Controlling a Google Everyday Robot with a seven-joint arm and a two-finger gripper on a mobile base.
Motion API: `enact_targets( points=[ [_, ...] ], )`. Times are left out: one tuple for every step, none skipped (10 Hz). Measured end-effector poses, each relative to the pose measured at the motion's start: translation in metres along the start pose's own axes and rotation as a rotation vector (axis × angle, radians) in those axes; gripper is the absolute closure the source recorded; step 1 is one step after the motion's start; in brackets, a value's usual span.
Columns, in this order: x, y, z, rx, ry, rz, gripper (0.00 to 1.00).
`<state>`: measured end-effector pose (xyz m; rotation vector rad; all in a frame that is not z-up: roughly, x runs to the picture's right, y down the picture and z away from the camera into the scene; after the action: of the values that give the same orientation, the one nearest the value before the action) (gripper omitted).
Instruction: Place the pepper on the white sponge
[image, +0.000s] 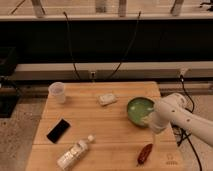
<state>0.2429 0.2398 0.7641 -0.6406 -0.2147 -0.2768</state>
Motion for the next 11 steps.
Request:
enact_targets(
  points=[
    [-0.001,0.004,-0.002,0.008,-0.009,-0.004,0.20],
    [-0.004,0.012,-0.004,0.015,-0.021,-0.012,0.20],
    [-0.006,0.018,-0.005,0.019,-0.028,-0.018,0.20],
    [-0.008,0.028,-0.007,0.026,-0.035,-0.027,0.20],
    [-0.010,0.034,-0.009,0.027,-0.038,-0.040,0.20],
    [-0.013,0.038,-0.010,0.026,-0.039,-0.057,0.20],
    [-0.019,0.045,-0.011,0.021,-0.040,-0.083,0.20],
    [-0.022,0.050,-0.011,0.016,-0.042,-0.095,0.20],
    [-0.025,0.053,-0.010,0.011,-0.045,-0.105,0.20],
    [-0.029,0.058,-0.003,0.003,-0.051,-0.118,0.20],
    [-0.035,0.063,0.003,-0.002,-0.056,-0.130,0.20]
  ],
)
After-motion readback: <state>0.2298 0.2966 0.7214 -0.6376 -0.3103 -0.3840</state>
